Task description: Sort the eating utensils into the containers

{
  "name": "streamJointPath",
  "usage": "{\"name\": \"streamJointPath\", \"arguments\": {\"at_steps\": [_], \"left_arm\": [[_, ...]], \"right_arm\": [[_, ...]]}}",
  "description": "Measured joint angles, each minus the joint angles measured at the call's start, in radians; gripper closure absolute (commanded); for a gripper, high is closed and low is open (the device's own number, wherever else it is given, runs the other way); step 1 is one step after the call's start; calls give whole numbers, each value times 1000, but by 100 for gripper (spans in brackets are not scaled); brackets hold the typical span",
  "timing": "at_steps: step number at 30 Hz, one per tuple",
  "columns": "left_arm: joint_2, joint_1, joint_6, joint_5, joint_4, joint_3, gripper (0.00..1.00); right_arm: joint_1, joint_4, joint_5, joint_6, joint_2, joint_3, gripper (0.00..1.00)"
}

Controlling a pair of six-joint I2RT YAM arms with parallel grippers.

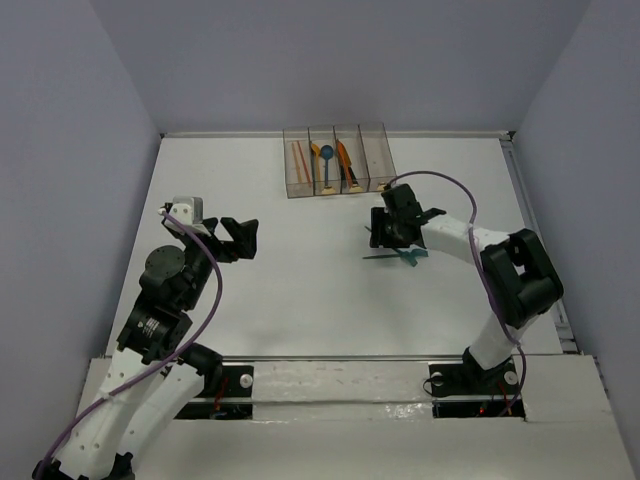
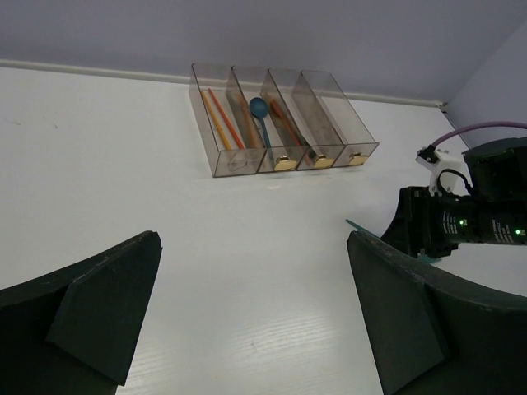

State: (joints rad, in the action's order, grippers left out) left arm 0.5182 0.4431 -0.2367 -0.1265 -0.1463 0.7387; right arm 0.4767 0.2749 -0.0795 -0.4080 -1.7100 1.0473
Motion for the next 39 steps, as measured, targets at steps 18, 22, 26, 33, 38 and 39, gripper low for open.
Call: {"name": "streamJointPath", "arguments": {"at_steps": [18,22,26,33,38,39], "left_arm": [[1,0,0,-6,0,0,1],[2,0,0,-6,0,0,1],[5,0,0,-6,0,0,1],[13,0,0,-6,0,0,1],[13,0,0,-6,0,0,1],[14,0,0,-5,0,0,1]], "right_arm": [[-111,-51,-15,-6,-101,52,18],[-111,-50,-17,7,-110,64,46],[-111,-37,-28,31,-84,57,52],[-145,-11,-77,70,-47,56,52],[-163,19,-99,77,-76,43,52],[-163,27,-101,80,-80,41,53]]}}
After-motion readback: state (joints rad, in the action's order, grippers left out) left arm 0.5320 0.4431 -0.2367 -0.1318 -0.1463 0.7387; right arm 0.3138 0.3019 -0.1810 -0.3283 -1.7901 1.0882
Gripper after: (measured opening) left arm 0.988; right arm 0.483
